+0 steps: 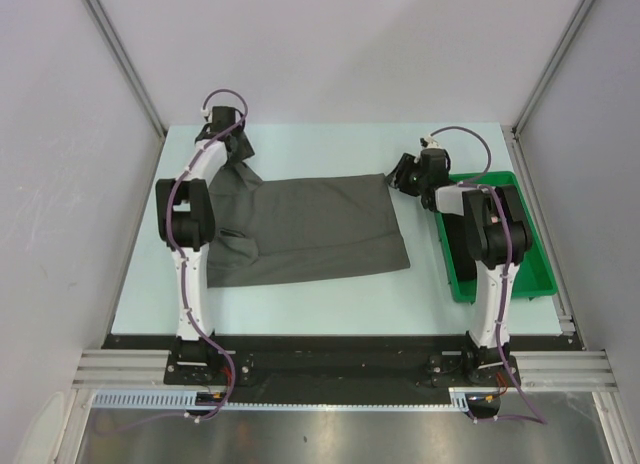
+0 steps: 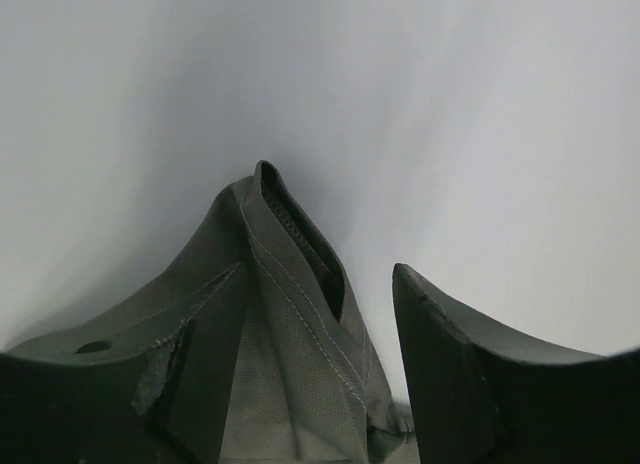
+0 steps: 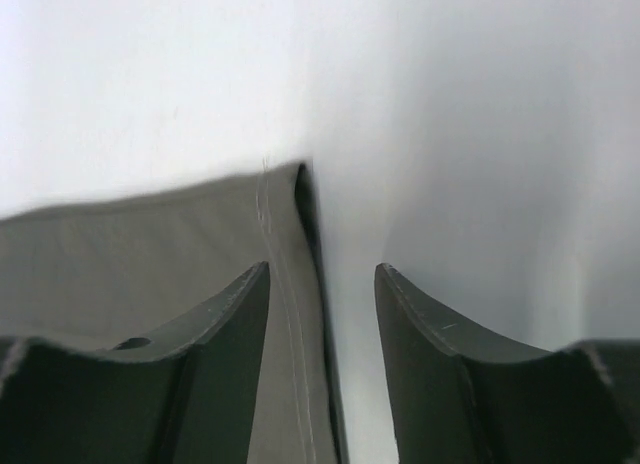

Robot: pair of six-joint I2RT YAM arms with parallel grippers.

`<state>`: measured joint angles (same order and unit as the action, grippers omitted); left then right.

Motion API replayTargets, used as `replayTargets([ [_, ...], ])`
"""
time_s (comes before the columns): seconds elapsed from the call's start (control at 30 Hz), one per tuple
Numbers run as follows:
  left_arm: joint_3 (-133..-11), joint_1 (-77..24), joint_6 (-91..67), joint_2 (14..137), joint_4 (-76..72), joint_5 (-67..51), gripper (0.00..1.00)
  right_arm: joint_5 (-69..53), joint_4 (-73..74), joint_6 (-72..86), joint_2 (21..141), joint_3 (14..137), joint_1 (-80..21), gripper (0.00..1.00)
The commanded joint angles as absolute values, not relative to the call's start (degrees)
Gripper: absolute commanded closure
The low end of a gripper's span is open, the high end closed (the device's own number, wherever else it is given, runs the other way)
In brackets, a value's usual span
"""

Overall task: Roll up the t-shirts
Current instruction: Fold the T-shirt at the center of the board.

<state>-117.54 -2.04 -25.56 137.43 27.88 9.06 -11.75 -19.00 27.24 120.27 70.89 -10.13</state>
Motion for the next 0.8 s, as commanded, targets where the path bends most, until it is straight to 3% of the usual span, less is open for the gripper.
replayTargets([
  [0.0, -117.9, -1.5, -27.4, 135.2, 27.5, 10.5, 0.34, -14.5, -19.3, 30.7, 124.3, 78.0, -10.0, 0.46],
  [0.27, -117.7, -0.4, -29.7, 135.1, 30.0, 12.1, 0.35, -14.2, -13.0, 33.8, 131.7, 88.5, -11.7, 0.5],
  [0.57, -119.5, -0.2, -30.8, 136.9, 30.5, 10.3, 0.36, -12.0, -10.7, 33.8, 132.0, 88.7, -12.0, 0.56],
  [0.77, -121.5, -0.2, -32.6, 139.4, 30.1, 7.6, 0.42, -11.6, -9.9, 33.3, 131.8, 88.7, -12.2, 0.62],
])
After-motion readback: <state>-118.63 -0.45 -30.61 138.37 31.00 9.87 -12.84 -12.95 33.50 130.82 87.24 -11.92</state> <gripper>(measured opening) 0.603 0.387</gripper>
